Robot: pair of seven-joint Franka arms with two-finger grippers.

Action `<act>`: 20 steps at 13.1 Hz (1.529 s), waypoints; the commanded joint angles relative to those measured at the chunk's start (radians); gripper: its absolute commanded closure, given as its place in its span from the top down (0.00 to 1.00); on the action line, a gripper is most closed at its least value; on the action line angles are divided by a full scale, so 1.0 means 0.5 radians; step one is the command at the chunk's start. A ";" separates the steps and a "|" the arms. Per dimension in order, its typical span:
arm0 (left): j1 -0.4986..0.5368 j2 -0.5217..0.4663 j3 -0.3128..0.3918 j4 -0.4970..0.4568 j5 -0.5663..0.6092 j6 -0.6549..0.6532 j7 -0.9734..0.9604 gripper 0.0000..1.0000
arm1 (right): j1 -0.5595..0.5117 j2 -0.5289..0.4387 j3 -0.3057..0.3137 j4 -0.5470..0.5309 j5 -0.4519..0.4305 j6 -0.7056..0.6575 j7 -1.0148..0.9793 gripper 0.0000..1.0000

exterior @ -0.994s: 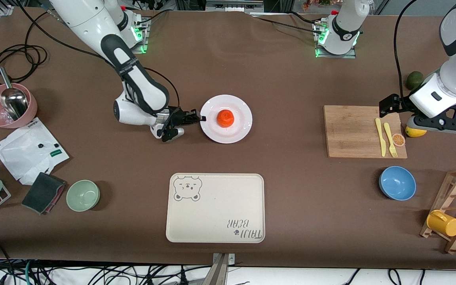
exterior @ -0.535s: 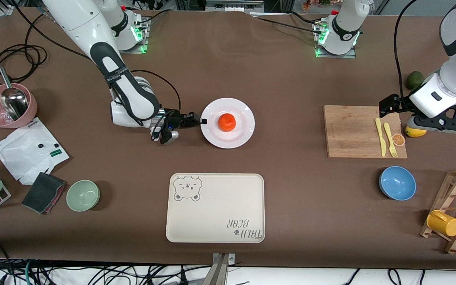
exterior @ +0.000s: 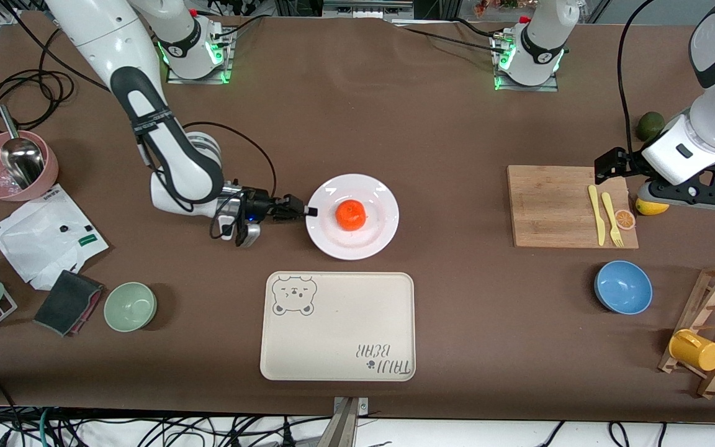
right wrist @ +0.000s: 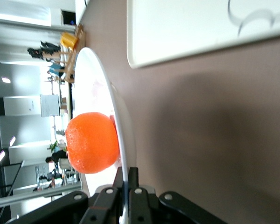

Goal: Place orange and plate with both arms
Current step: 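Lift the plate with the right gripper and carry it over the bear tray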

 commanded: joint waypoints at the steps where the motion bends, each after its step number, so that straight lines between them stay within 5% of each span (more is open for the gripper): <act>1: 0.010 -0.023 -0.004 -0.004 -0.053 -0.015 0.057 1.00 | -0.045 0.049 0.004 0.215 0.037 -0.040 0.126 0.00; 7: 0.013 -0.020 -0.007 -0.001 -0.053 -0.015 0.054 1.00 | -0.054 0.355 -0.017 0.716 0.019 0.009 0.363 0.00; 20: 0.010 -0.020 -0.010 -0.001 -0.053 -0.015 0.054 1.00 | 0.013 0.920 -0.091 1.354 -0.024 0.178 0.400 0.00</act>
